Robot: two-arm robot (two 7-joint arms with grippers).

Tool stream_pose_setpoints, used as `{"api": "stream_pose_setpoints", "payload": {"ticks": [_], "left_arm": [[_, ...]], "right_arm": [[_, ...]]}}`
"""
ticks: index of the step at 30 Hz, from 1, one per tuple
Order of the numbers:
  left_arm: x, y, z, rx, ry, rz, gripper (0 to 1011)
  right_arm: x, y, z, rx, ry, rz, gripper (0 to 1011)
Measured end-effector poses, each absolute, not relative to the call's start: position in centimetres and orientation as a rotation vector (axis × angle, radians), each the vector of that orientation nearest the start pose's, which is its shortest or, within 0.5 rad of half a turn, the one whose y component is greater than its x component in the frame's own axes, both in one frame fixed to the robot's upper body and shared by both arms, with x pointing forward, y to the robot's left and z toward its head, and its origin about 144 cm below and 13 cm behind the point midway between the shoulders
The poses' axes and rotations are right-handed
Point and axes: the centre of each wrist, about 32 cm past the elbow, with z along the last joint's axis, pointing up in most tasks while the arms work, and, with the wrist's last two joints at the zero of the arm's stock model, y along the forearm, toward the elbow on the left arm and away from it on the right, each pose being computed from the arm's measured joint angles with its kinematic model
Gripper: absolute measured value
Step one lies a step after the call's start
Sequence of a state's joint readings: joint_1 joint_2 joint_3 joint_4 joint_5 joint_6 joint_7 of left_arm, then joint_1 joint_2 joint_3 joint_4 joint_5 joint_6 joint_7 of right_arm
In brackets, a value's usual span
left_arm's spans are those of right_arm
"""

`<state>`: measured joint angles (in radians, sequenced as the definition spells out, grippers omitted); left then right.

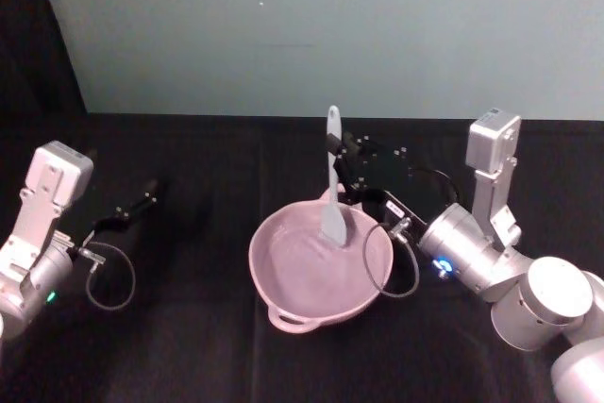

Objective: Use the one hand to pick up the spoon and stir the clear water in the bowl.

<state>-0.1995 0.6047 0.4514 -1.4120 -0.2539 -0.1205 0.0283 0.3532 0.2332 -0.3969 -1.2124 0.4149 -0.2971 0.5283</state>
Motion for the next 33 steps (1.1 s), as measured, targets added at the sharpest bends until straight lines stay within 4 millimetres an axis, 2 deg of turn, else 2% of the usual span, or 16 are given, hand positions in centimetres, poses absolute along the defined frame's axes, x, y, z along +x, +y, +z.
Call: {"api": "stream_pose_setpoints", "payload": {"ticks": [10, 17, 27, 33], "left_arm": [[48.9, 31.0, 114.0, 0.304, -0.285, 1.248, 1005], [48.9, 31.0, 114.0, 0.304, -0.285, 1.248, 1005], [48.9, 31.0, 114.0, 0.304, -0.285, 1.248, 1005], [48.9, 31.0, 114.0, 0.304, -0.285, 1.248, 1005]], "right_arm": [[53.2, -22.3, 113.8, 0.176, -0.096, -0.809, 124], [51.7, -22.8, 113.9, 0.177, -0.082, -0.793, 124], [49.8, -22.3, 114.0, 0.183, -0.064, -0.737, 124], [49.4, -21.7, 113.9, 0.185, -0.055, -0.711, 124]]}}
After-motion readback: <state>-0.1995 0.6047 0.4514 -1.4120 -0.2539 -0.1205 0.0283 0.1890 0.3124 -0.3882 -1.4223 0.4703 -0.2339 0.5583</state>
